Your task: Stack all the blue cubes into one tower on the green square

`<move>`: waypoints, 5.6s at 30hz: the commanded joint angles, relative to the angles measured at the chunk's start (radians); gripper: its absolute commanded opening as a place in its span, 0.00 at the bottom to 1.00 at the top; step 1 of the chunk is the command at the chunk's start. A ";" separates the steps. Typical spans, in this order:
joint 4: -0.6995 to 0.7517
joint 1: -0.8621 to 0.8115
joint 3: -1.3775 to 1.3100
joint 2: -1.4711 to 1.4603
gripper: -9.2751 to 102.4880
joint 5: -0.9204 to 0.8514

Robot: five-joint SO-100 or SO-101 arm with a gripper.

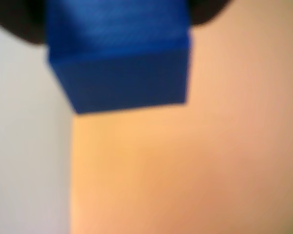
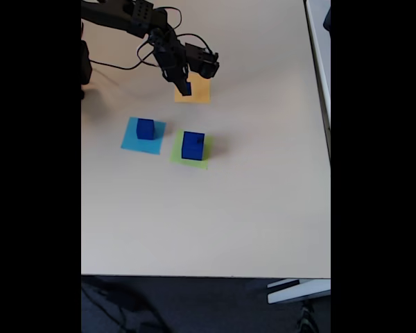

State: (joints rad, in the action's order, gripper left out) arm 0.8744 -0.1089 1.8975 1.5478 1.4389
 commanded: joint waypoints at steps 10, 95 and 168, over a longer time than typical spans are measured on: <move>-0.029 0.054 -0.101 -0.080 0.17 0.104; 0.140 -0.272 -0.471 -0.025 0.25 -0.319; -0.055 -0.456 -0.362 -0.190 0.19 -0.324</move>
State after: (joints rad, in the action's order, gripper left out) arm 0.8406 -0.5599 1.5432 1.3514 1.1091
